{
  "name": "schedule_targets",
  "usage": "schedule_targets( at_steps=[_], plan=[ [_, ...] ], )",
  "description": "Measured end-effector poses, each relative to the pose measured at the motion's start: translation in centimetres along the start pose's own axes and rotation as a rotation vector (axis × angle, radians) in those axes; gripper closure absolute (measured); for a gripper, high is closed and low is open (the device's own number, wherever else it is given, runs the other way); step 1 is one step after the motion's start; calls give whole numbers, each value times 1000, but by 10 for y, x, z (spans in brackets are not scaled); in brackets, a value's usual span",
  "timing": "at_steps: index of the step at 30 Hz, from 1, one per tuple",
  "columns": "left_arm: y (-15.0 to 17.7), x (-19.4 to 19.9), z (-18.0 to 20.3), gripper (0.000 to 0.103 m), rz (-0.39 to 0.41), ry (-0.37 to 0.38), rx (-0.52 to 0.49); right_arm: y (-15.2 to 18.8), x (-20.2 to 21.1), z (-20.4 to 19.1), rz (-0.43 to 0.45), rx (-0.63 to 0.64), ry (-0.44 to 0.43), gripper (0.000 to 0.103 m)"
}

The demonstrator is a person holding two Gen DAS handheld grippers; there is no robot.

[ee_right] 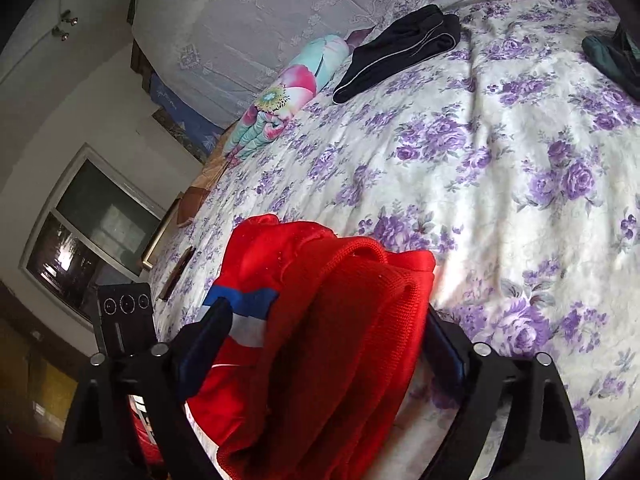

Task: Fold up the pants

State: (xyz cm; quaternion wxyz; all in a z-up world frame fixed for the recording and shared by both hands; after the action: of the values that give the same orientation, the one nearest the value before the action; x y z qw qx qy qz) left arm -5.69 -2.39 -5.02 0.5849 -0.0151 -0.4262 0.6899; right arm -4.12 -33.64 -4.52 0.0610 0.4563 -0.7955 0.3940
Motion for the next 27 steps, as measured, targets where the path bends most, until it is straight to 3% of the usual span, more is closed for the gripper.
schedule_targets(
  at_steps=[5, 8, 10, 12, 14, 18, 23, 27],
  plan=[
    [7, 2, 5, 7, 25, -37, -5, -1, 4, 14, 16, -87, -53, 45],
    [7, 5, 0, 22, 50, -64, 22, -1, 2, 13, 6, -80, -41, 47],
    [6, 6, -4, 40, 63, -100, 45, 0, -4, 8, -15, -52, -6, 47],
    [4, 5, -6, 42, 70, -105, 57, 0, -10, 2, -28, -23, 31, 47],
    [2, 4, -5, 46, 72, -121, 58, 2, -9, -2, -11, 6, 71, 54],
    [0, 12, 10, 69, 105, -197, 2, 10, -1, -31, 78, 144, 163, 67],
    [-10, 19, 31, 74, 132, -269, -89, 4, 12, -65, 140, 236, 170, 70],
    [-29, 25, 42, 77, 163, -266, -142, -24, 23, -84, 159, 293, 178, 70]
  ],
)
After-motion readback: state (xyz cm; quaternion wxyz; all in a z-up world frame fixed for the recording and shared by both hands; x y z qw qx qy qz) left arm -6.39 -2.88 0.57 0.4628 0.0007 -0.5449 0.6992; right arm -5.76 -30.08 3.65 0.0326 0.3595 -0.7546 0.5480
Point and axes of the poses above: each gripper's, at about its wrist camera, not at the fingertips, and x roughly against the way its jaws point, z to its right, y to its underside, the point moved 1 cm from there along -x, roughly the way its jaws point, and after that the axes turned 1 degree about z, right-handed, at the moved point
